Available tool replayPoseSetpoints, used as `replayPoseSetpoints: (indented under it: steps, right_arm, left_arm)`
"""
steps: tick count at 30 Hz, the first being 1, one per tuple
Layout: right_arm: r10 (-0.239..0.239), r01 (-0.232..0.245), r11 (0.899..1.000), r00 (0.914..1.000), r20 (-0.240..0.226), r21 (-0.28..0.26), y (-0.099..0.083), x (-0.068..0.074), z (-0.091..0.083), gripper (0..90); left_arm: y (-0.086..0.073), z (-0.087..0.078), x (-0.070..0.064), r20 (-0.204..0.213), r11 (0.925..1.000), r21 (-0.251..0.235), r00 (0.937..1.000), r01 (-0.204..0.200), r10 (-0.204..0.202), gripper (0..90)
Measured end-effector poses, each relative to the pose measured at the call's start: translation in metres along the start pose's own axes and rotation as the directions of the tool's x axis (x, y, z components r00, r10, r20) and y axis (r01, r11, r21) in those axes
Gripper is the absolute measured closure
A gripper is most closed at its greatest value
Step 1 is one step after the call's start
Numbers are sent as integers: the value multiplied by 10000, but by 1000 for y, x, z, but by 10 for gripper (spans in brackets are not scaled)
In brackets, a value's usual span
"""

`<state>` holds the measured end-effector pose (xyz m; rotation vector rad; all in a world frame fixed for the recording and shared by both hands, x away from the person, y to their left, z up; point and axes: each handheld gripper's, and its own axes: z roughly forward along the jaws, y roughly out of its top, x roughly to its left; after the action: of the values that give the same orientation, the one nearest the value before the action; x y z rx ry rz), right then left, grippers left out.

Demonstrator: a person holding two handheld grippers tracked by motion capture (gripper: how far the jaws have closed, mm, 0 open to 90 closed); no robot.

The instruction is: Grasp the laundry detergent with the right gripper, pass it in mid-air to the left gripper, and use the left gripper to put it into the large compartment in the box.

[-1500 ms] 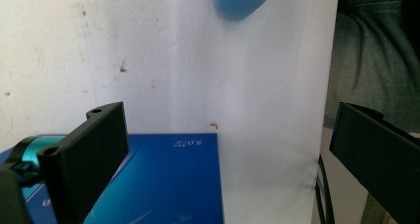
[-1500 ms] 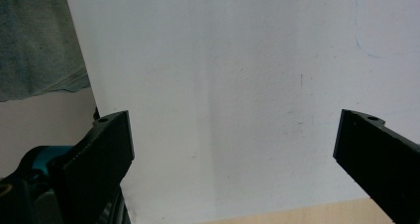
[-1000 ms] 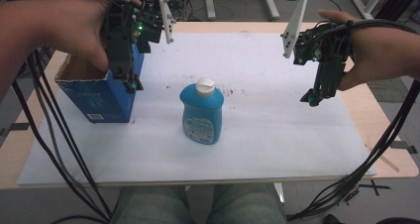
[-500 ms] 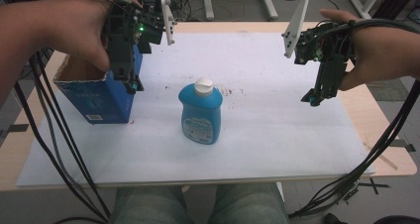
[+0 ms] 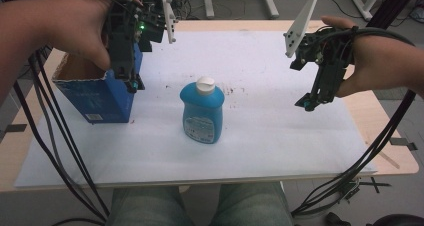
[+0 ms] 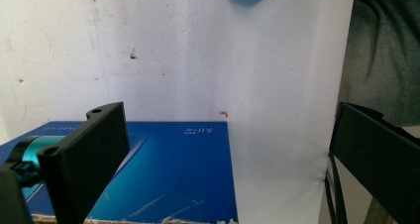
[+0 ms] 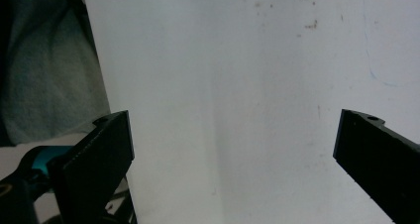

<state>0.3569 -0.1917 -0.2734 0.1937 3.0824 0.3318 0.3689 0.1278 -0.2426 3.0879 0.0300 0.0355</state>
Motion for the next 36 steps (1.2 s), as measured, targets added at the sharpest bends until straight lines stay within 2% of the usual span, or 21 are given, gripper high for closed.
replayPoseSetpoints:
  steps: [4, 10, 17, 18, 19, 23, 30, 31, 32, 36]
  right_arm:
    - [68, -80, 9960, 9999, -136, -894, 2, 5, 3, 12]
    - [306, -399, 9790, 9983, -495, -1997, 7, 17, 16, 12]
    - [530, -708, 9620, 9959, -740, -2639, 13, 25, 38, 12]
    - [530, -708, 9620, 9959, -740, -2639, 13, 25, 38, 12]
    - [675, -888, 9526, 9943, -824, -2909, 15, 27, 46, 12]
    - [857, -1147, 9328, 9914, -987, -3418, 18, 29, 57, 12]
    - [1316, -1663, 8857, 9853, -1090, -4335, 24, 35, 79, 12]
    - [1359, -1712, 8807, 9845, -1107, -4416, 25, 36, 82, 12]
    - [1359, -1712, 8807, 9845, -1107, -4416, 25, 36, 82, 12]
    - [1384, -1783, 8599, 9833, -1178, -4783, 30, 37, 90, 12]
  left_arm:
    - [0, -1, 1, 37, 10000, 5, 10000, -8, 8, 18]
    - [2, 0, 4, -3, 10000, -79, 10000, -13, 13, 18]
    - [3, 2, 8, -3, 10000, -77, 10000, 20, -20, 17]
    - [3, 2, 8, -3, 10000, -77, 10000, 20, -20, 18]
    - [2, 2, 9, -6, 10000, -73, 10000, 67, -67, 18]
    - [2, 2, 10, -12, 9999, -101, 9999, 126, -127, 17]
    - [3, 3, 9, -18, 9999, -117, 10000, 79, -79, 18]
    - [3, 3, 9, -11, 9999, -103, 10000, 92, -92, 18]
    - [3, 3, 9, -11, 9999, -103, 10000, 92, -92, 18]
    - [4, 3, 8, -10, 9999, -110, 10000, 46, -46, 18]
